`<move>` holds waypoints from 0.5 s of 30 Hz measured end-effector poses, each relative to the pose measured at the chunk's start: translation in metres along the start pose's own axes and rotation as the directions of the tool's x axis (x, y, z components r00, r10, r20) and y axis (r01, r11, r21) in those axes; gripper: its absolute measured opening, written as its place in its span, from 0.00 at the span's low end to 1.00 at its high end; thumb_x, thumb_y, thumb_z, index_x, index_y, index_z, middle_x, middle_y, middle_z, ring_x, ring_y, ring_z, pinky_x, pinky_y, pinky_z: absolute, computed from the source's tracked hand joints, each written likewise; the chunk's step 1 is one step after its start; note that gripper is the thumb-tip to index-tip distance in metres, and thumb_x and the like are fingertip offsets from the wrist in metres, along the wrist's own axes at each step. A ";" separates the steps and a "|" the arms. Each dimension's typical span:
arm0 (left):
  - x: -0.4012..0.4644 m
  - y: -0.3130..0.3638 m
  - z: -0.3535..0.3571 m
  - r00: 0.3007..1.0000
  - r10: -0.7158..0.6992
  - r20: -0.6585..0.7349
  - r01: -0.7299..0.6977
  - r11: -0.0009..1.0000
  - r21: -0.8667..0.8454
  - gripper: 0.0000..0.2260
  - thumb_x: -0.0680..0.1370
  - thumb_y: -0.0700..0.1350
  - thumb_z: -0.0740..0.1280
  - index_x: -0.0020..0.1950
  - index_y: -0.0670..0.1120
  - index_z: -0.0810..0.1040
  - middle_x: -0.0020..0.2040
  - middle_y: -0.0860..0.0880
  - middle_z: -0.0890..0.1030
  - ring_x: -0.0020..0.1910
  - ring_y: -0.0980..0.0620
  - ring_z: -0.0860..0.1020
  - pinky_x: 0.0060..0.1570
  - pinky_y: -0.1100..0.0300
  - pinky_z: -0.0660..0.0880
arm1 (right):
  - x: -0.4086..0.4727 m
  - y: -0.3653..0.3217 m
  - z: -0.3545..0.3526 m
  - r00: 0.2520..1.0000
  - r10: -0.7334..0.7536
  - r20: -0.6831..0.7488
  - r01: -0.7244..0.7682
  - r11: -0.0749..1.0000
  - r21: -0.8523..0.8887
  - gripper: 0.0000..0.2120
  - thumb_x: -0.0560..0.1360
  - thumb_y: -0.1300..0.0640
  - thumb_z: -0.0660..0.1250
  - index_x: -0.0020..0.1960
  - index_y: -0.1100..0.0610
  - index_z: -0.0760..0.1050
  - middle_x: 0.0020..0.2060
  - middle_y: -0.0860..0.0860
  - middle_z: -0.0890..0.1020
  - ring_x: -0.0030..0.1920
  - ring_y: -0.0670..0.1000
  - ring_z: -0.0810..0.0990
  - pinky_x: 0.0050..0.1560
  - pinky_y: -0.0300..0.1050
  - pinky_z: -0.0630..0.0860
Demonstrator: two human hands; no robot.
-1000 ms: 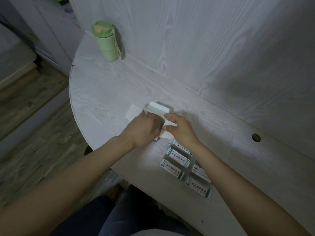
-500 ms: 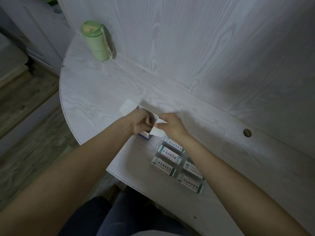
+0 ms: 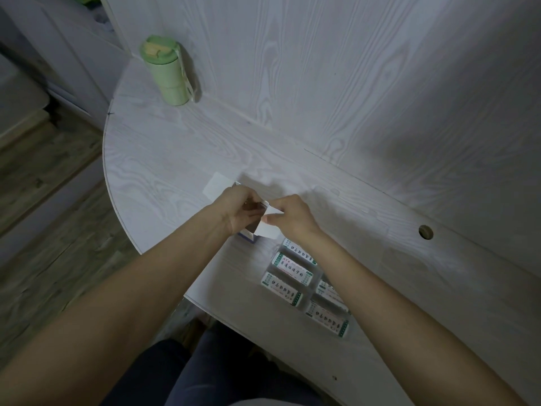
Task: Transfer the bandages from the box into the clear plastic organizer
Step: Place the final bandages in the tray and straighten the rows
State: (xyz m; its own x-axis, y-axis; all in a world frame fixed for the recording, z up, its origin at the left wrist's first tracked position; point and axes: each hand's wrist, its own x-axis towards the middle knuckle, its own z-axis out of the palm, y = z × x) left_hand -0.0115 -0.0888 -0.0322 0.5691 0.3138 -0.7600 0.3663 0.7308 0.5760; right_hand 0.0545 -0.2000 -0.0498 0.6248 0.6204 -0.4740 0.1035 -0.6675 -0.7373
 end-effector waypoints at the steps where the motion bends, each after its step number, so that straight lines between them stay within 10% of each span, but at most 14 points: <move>1: 0.002 0.003 0.002 1.000 -0.025 -0.017 0.024 0.999 -0.023 0.13 0.75 0.28 0.55 0.34 0.42 0.67 0.36 0.43 0.68 0.34 0.47 0.70 0.36 0.57 0.76 | 0.002 0.000 0.000 1.000 0.009 0.006 -0.009 1.000 0.008 0.17 0.74 0.60 0.71 0.60 0.65 0.77 0.51 0.51 0.77 0.54 0.49 0.75 0.39 0.32 0.67; 9: 0.012 0.019 0.010 0.959 -0.244 -0.141 0.220 0.961 -0.166 0.06 0.74 0.36 0.65 0.48 0.37 0.71 0.53 0.41 0.72 0.49 0.45 0.74 0.40 0.53 0.76 | 0.002 0.002 -0.005 1.000 -0.022 0.021 0.022 1.000 -0.001 0.23 0.74 0.61 0.71 0.67 0.64 0.72 0.66 0.55 0.74 0.68 0.53 0.70 0.57 0.34 0.62; 12: 0.015 0.021 0.013 0.944 -0.268 -0.191 0.250 0.961 -0.117 0.05 0.78 0.38 0.63 0.51 0.37 0.70 0.57 0.41 0.73 0.53 0.45 0.74 0.42 0.54 0.75 | 0.002 -0.001 -0.005 0.999 0.032 0.024 -0.031 0.999 -0.033 0.05 0.73 0.61 0.71 0.48 0.60 0.79 0.45 0.48 0.78 0.51 0.49 0.78 0.48 0.34 0.67; 15: 0.012 0.021 0.018 0.932 -0.256 -0.255 0.260 0.965 -0.020 0.11 0.79 0.38 0.62 0.61 0.37 0.72 0.62 0.40 0.75 0.61 0.43 0.75 0.51 0.53 0.75 | 0.004 -0.001 -0.003 0.999 0.031 0.033 -0.030 0.999 -0.035 0.08 0.72 0.61 0.72 0.37 0.55 0.75 0.35 0.44 0.68 0.38 0.42 0.68 0.37 0.34 0.64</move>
State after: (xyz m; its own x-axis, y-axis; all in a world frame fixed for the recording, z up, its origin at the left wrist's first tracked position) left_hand 0.0164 -0.0804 -0.0241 0.2493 0.2601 -0.9328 0.4870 0.7989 0.3529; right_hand 0.0594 -0.1979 -0.0490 0.6021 0.6124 -0.5122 0.1116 -0.6998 -0.7056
